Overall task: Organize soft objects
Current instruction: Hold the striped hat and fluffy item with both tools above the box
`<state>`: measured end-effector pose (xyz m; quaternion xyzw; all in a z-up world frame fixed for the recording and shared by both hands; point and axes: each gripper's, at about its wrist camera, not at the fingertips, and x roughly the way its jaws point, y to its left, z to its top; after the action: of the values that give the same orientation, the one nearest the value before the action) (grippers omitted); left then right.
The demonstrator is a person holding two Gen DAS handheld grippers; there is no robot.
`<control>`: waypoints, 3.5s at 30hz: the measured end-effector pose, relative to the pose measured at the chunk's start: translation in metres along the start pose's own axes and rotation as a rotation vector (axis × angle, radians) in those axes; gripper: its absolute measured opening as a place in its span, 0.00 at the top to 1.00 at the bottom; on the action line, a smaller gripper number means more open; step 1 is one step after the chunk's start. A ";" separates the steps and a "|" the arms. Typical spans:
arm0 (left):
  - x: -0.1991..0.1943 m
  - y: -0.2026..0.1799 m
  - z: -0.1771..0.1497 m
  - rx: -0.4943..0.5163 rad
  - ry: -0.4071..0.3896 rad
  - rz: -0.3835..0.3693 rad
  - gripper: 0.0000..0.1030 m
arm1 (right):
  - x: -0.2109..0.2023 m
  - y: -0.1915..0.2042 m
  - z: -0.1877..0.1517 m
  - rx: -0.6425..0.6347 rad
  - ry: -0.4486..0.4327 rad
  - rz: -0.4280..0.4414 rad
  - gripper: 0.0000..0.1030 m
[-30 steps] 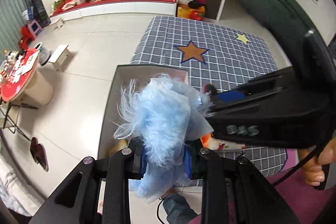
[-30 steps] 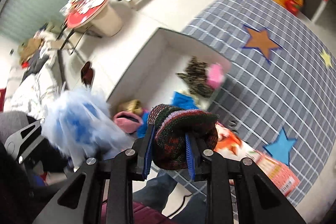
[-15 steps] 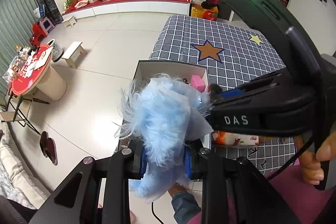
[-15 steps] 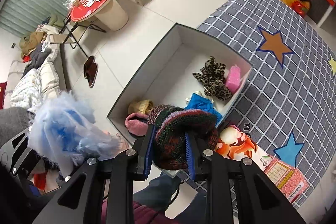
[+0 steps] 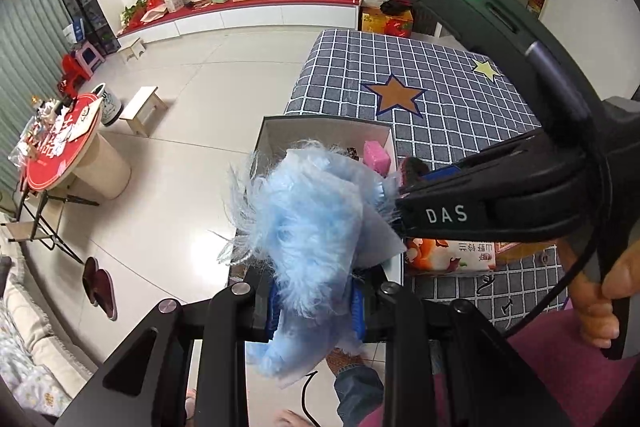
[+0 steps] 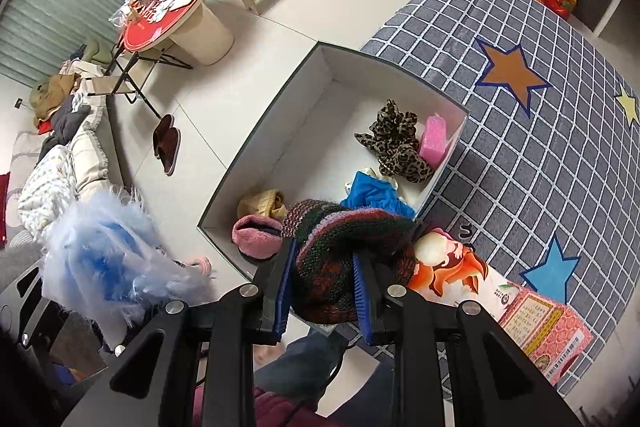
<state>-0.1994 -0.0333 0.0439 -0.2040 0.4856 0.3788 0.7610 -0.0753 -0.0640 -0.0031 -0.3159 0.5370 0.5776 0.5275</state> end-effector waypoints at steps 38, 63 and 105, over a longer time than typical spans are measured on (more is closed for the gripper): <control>0.021 0.001 0.010 0.026 0.025 -0.061 0.71 | 0.003 -0.025 0.001 0.080 0.009 -0.042 0.72; 0.026 0.002 0.011 0.020 0.035 -0.065 0.71 | 0.008 -0.025 0.004 0.088 0.017 -0.041 0.72; 0.098 0.033 0.018 -0.176 0.219 -0.046 0.70 | 0.024 -0.019 0.030 0.046 0.039 -0.063 0.72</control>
<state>-0.1907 0.0365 -0.0344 -0.3209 0.5259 0.3779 0.6911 -0.0569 -0.0315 -0.0244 -0.3316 0.5503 0.5418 0.5420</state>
